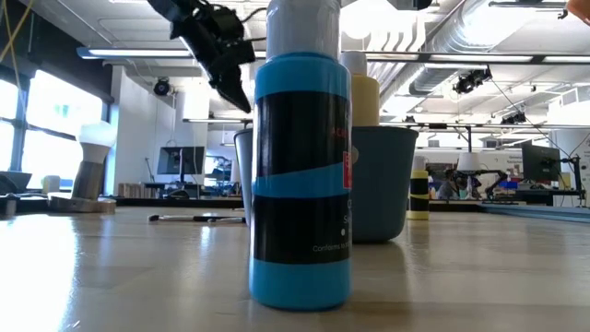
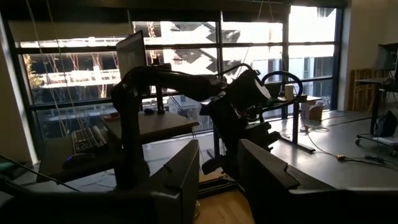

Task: Pick & Place Paint Supplies
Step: Put the black and silver paint brush into the green cup

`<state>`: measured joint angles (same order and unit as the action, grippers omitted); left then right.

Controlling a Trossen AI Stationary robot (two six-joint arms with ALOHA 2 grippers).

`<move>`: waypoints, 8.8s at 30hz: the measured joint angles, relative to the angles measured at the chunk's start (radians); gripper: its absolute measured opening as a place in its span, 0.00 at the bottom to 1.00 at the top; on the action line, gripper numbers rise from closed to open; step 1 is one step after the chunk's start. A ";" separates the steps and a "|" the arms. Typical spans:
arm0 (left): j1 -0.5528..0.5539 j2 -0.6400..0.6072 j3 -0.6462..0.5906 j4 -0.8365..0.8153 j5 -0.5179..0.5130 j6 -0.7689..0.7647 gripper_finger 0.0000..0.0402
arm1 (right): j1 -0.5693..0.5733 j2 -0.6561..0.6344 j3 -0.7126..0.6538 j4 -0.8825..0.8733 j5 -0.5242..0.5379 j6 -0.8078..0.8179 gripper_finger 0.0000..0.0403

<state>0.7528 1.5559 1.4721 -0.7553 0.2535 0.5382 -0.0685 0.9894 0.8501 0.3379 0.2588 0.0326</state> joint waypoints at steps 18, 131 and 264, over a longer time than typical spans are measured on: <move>0.000 0.236 0.001 -0.061 -0.004 0.087 0.48 | 0.000 0.000 0.000 -0.079 0.003 0.000 0.26; 0.000 0.263 0.000 -0.266 -0.117 -0.099 0.00 | 0.000 0.000 0.000 -0.103 0.056 -0.048 0.26; -0.558 0.237 0.609 -0.349 0.084 -0.998 0.50 | 0.123 0.372 0.002 0.085 0.549 -1.569 0.01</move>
<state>0.1945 1.7932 2.0811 -1.1039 0.3377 -0.4597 0.0541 1.3617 0.8516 0.4234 0.8078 -1.5367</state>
